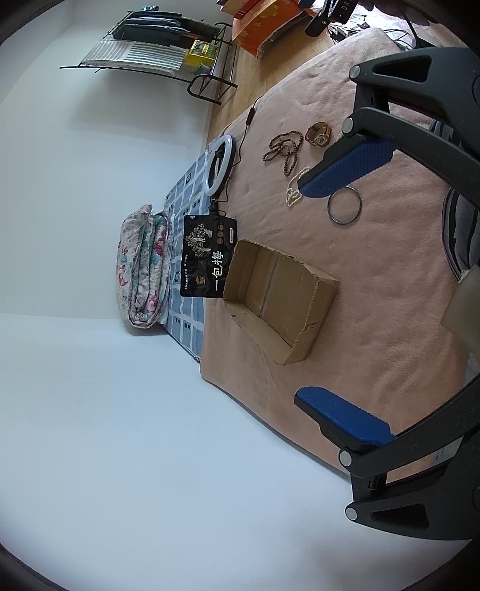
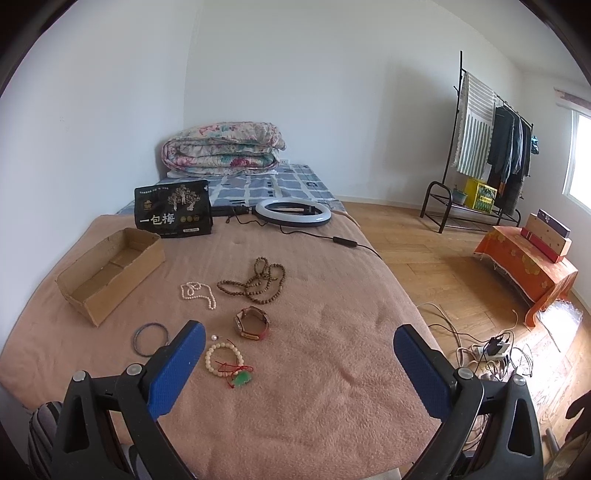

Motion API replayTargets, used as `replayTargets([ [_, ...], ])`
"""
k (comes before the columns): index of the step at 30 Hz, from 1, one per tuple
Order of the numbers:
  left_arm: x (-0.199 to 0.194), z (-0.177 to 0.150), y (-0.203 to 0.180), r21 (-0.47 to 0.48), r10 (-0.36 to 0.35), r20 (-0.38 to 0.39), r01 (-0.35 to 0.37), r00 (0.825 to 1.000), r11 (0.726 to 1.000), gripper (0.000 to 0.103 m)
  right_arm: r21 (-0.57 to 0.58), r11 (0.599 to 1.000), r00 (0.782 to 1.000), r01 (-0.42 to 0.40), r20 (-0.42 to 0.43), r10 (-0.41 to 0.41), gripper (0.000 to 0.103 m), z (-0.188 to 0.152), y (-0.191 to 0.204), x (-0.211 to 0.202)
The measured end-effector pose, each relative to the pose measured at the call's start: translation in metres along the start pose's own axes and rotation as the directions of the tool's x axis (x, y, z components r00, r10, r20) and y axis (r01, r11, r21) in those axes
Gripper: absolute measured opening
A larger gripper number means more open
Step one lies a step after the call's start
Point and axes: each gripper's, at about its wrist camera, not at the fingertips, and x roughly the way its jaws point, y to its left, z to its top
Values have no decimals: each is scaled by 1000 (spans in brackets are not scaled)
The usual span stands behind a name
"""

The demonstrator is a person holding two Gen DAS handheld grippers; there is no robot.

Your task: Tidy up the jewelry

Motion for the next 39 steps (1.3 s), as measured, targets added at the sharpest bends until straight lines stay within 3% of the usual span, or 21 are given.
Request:
replayTargets([
  [13,51,12,-11,194,-107,-56,116,993,974,103,45,997,998,-63,-14,64,103,-11,-32,32],
  [20,46,35,-9,235,-167,-50,174,985,956,103,-23,995,995,-97,-16,96,103,-15,-42,36],
  [24,49,49,-10,197,-215,-86,228,973,954,103,-63,990,992,-124,-40,122,103,-13,-45,41],
  [29,59,52,-28,231,-249,-110,269,962,935,103,-98,982,985,-161,-84,153,103,-11,-53,57],
  [39,117,-3,-82,236,-378,-271,442,885,865,103,-123,961,960,-247,-163,226,102,-23,-60,106],
])
